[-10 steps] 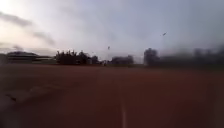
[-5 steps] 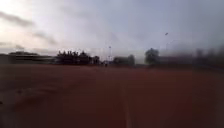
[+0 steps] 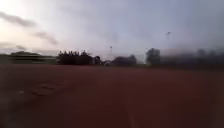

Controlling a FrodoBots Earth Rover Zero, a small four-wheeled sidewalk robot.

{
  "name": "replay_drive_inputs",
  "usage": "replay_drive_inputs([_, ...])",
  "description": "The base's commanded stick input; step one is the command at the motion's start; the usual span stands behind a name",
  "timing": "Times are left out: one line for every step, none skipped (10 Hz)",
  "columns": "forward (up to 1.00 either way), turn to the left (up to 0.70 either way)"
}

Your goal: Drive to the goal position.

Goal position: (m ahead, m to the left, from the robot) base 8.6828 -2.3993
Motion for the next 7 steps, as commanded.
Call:
replay_drive_inputs([0.7,0.0])
replay_drive_inputs([0.7,0.0])
replay_drive_inputs([0.7,0.0])
replay_drive_inputs([0.7,0.0])
replay_drive_inputs([0.7,0.0])
replay_drive_inputs([0.7,0.0])
replay_drive_inputs([0.7,0.0])
